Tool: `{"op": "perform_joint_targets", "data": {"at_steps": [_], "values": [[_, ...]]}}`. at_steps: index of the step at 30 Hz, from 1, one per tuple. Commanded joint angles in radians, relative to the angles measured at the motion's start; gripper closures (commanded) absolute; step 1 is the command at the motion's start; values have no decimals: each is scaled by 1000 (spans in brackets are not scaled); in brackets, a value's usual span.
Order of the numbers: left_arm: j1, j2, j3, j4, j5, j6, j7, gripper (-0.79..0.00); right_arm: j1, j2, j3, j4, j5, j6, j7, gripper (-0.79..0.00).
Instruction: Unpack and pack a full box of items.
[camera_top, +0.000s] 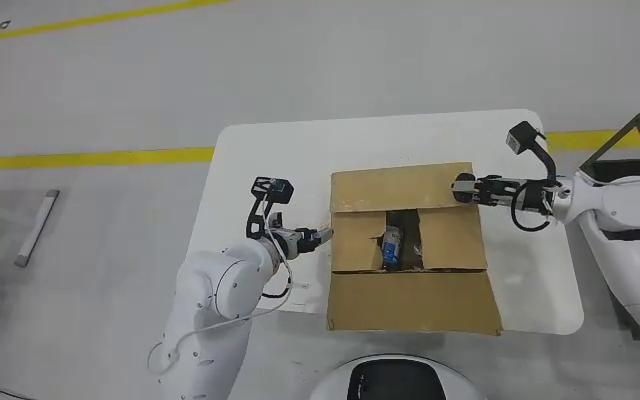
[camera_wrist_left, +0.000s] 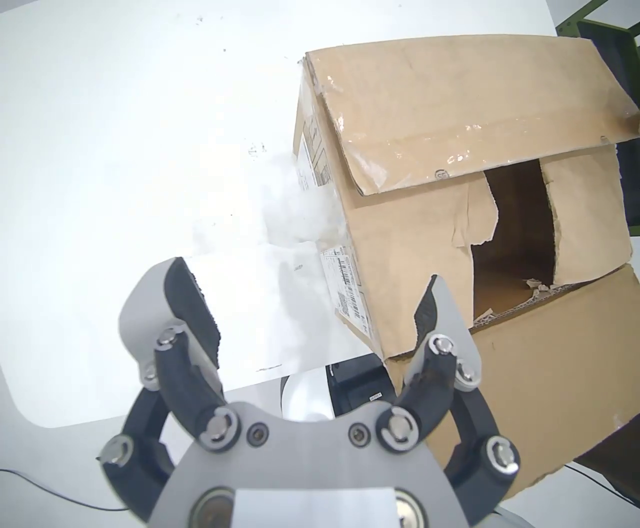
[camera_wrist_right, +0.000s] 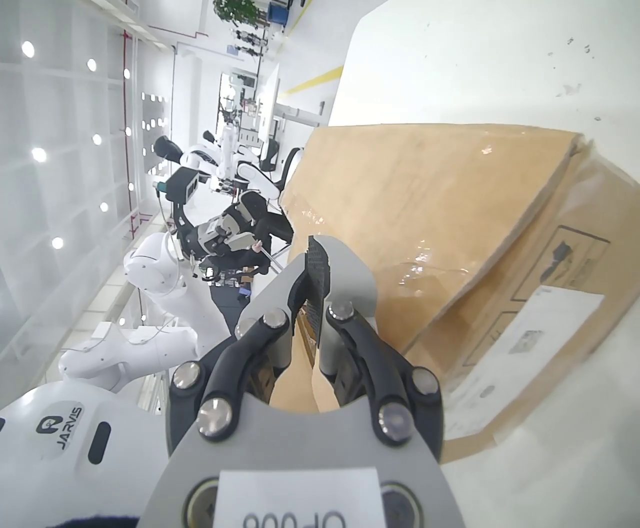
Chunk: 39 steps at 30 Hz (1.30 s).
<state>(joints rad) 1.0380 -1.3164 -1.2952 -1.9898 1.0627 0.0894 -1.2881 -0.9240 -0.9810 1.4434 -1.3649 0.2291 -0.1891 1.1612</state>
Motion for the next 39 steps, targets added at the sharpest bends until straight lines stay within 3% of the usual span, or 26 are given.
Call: {"op": "perform_joint_targets", "data": {"at_steps": [1, 4, 9, 16, 20, 25, 32, 39], "values": [[0, 0, 0, 0, 0, 0, 0, -785, -1, 2, -4, -7, -23, 0, -12, 0], [13, 1, 5, -7, 2, -30, 39, -785, -2, 3, -7, -15, -30, 4, -30, 0], [66, 23, -19, -41, 85, -233, 57, -785, -8, 6, -14, -37, -55, 4, -50, 0], [214, 57, -123, -102, 159, -436, 34, -785, -21, 7, -26, -52, -51, 21, -73, 0], [302, 67, -158, -106, 188, -442, 38, -785, -26, 9, -29, -58, -44, 25, -76, 0], [366, 71, -133, -102, 172, -423, 15, -785, -25, 10, -34, -61, -38, 33, -81, 0], [367, 71, -57, -125, 133, -421, 18, -785, -15, 13, -36, -60, -37, 40, -81, 0], [324, 71, -26, -151, 81, -390, 44, -785, -3, 15, -43, -52, -31, 43, -86, 0]]}}
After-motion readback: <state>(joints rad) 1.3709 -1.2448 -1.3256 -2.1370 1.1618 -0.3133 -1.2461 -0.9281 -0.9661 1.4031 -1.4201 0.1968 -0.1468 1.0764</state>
